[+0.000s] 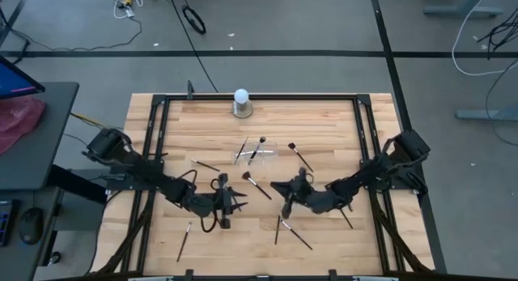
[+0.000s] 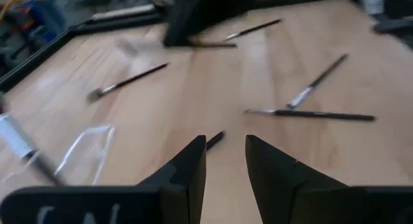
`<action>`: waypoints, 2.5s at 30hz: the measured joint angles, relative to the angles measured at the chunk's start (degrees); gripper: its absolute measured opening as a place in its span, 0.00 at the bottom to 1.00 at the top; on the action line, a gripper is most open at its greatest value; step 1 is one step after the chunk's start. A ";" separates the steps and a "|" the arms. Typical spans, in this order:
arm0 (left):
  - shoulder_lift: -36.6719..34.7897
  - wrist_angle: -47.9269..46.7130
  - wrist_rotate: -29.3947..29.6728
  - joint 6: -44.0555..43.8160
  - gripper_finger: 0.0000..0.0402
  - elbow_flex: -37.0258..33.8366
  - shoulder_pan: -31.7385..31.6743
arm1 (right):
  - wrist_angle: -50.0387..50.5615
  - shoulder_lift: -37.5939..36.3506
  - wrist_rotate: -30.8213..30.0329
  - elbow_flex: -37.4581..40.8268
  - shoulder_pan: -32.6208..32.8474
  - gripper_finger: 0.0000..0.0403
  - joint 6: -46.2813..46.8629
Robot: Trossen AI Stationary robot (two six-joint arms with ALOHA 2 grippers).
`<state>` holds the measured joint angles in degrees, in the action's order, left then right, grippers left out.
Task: Put items in baskets/containers
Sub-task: Put the eyeshadow brush into the transparent organizer
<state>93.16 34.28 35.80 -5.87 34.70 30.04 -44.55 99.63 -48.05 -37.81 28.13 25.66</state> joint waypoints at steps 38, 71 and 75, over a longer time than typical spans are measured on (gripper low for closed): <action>16.36 37.71 -26.24 4.66 0.05 13.28 -8.87 | -24.79 2.99 12.10 -9.81 2.99 0.02 -30.65; 13.93 4.86 -19.73 -7.43 0.05 13.27 -8.04 | 20.17 -1.49 16.13 -14.07 0.75 0.38 -4.08; 13.93 5.05 -19.75 -7.46 0.06 13.27 -8.04 | 20.13 -1.49 16.12 -14.07 0.75 0.26 -4.09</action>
<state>107.09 39.32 16.05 -13.32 47.97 22.00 -24.42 98.15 -31.92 -51.88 28.88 21.58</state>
